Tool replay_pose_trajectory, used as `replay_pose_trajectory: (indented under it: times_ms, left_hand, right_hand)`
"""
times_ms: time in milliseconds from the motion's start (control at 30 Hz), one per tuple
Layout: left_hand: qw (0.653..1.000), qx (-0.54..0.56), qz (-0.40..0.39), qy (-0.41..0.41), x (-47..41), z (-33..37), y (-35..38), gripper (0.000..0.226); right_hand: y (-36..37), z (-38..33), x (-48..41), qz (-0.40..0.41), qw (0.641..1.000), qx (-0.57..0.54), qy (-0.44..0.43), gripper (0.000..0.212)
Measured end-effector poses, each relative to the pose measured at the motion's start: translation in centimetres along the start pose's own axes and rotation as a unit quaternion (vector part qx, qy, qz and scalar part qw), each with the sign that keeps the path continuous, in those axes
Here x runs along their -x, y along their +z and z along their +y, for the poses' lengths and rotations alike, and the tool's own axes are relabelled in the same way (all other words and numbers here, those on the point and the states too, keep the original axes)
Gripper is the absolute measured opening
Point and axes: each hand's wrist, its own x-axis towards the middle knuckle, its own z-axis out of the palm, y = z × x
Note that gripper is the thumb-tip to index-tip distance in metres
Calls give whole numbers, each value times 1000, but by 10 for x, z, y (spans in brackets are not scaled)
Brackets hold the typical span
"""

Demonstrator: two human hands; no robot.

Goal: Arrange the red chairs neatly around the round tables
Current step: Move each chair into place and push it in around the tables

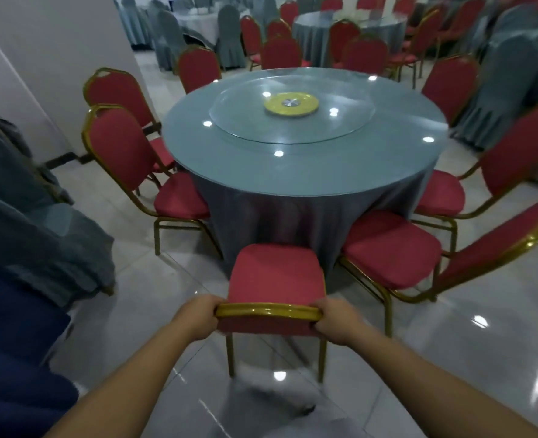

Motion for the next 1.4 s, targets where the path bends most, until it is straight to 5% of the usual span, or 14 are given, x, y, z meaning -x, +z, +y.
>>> replay_pose_trajectory:
  times_ms: [200, 533, 700, 900, 1167, 1400]
  left_hand:
    - [990, -131, -15, 53, 43, -13, 19, 21]
    - [989, -139, -27, 41, 57, -95, 4, 50]
    - [996, -88, 8, -23, 43, -109, -26, 43]
    - [990, -26, 119, -70, 8, -100, -54, 29]
    - [993, -24, 102, -53, -51, -70, -61, 23]
    - [995, -41, 88, -32, -104, -69, -87, 26]
  right_hand:
    - [47, -11, 54, 78, 993, -5, 94, 11]
    - [93, -64, 56, 54, 998, 26, 9, 23]
    - [103, -89, 26, 69, 997, 10, -21, 30]
    - [79, -99, -35, 37, 996, -41, -75, 23]
    - [29, -81, -91, -13, 996, -9, -86, 29]
    - [13, -88, -120, 19, 998, -52, -8, 9]
